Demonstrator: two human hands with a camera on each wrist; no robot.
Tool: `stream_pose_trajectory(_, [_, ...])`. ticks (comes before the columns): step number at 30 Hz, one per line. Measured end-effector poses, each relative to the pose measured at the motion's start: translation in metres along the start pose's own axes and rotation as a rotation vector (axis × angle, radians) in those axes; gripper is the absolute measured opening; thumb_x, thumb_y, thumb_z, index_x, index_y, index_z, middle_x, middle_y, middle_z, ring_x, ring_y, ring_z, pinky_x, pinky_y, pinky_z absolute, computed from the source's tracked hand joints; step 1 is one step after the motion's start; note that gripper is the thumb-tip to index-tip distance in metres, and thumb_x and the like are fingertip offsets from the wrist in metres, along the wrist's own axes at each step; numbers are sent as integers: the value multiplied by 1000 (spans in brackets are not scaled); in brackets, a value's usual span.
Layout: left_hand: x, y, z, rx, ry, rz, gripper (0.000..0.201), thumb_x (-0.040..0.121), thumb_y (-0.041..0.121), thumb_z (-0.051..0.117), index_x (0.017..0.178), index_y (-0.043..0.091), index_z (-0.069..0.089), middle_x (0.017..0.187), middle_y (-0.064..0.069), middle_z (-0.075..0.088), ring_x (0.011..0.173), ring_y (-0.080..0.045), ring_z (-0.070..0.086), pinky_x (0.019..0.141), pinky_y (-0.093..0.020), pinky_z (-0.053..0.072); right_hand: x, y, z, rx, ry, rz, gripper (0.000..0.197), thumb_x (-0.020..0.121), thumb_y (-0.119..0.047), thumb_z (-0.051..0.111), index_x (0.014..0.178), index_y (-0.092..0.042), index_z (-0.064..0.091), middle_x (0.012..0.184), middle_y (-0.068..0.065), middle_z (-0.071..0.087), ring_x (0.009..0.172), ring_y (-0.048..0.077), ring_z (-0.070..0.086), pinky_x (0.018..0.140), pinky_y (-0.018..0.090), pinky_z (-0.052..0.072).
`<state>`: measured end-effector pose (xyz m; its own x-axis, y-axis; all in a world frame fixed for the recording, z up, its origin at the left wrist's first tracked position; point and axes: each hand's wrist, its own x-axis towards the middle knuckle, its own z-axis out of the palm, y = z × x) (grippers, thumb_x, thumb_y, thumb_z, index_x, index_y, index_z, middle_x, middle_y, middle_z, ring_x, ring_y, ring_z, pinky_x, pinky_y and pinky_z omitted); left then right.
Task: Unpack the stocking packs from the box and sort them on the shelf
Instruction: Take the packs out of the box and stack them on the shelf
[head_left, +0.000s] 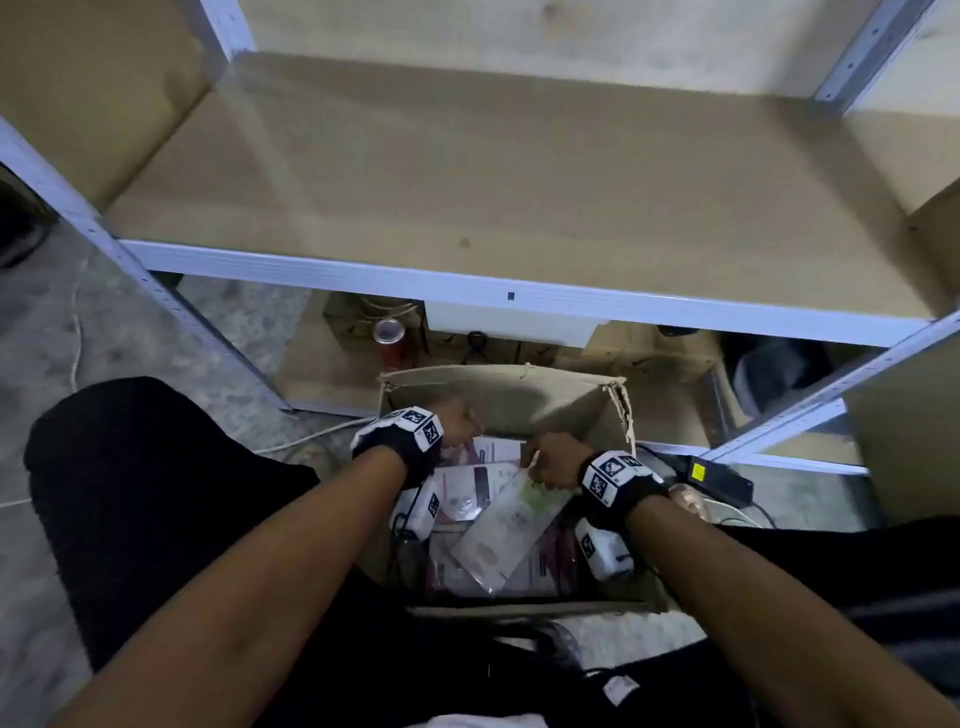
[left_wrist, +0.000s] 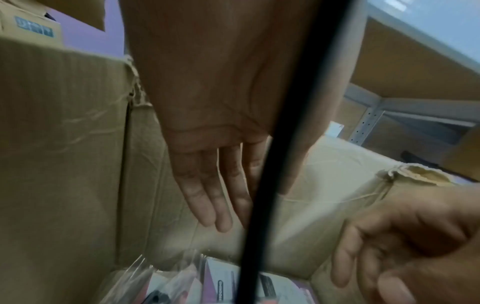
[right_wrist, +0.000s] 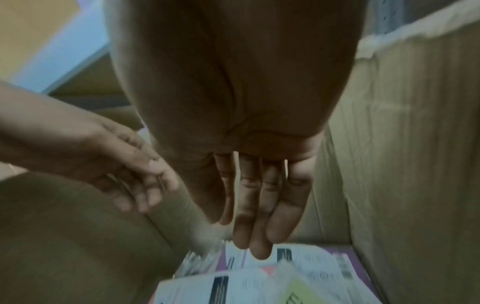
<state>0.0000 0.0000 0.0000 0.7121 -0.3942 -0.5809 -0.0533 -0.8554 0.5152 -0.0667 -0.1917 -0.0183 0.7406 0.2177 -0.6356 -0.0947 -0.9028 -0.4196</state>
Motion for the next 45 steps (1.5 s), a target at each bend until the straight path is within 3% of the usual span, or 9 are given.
stream_pose_trajectory(3, [12,-11,3,-47,-18,2,25,97,7,46,78,8,62,76,-3,59,69,-15,49,66,-22,45,21,2,18,-97,16,33,25,96,-11,51,116,-15,66,125,12,63,114,28,61,94,30,47])
stream_pose_trajectory(8, [22,-26,17,-43,-86,-126,29,97,19,55,116,3,70,117,-15,70,104,-26,64,90,-28,48,44,7,41,-189,-72,28,34,96,-5,49,126,-16,61,135,18,49,121,34,54,98,35,46])
stream_pose_trajectory(12, [29,-35,23,-127,-99,-83,21,95,15,59,98,2,75,108,-18,73,104,-34,67,95,-41,53,57,5,59,-297,-115,-31,51,89,2,57,135,-20,55,137,13,44,129,34,45,104,43,45])
stream_pose_trajectory(16, [32,-37,23,-151,-104,-72,16,96,18,58,84,15,68,103,-15,73,98,-31,68,92,-41,55,66,5,70,-375,-90,-106,50,92,-1,52,139,-20,52,135,15,43,128,36,43,99,45,46])
stream_pose_trajectory(21, [33,-35,17,-163,-103,-55,25,99,18,54,106,3,72,114,-15,72,95,-21,63,84,-24,44,67,7,76,-484,-43,-136,43,97,-8,44,139,-16,48,138,15,42,130,32,40,98,41,44])
stream_pose_trajectory(25, [34,-35,18,-178,-105,-80,25,100,17,53,111,3,70,118,-15,71,110,-28,65,94,-30,47,66,13,74,-564,-67,-94,43,96,-10,47,140,-13,45,141,16,41,135,34,35,106,46,34])
stream_pose_trajectory(33, [34,-38,22,-164,-127,-90,25,101,24,52,112,10,70,122,-10,69,113,-29,64,103,-45,48,71,19,52,-391,-45,-38,26,92,-10,57,118,-7,53,128,15,56,124,32,50,98,45,42])
stream_pose_trajectory(40, [31,-34,21,-231,-114,-99,26,100,17,52,116,3,68,122,-18,68,113,-33,64,102,-45,49,80,14,46,-287,26,4,42,96,-12,56,136,-7,46,139,16,49,131,34,45,101,46,45])
stream_pose_trajectory(45, [29,-30,17,-418,-57,-91,22,100,14,53,112,2,67,101,-18,73,93,-33,69,89,-39,54,82,10,44,-334,5,24,34,96,-14,56,129,-5,54,138,17,50,132,34,44,103,45,43])
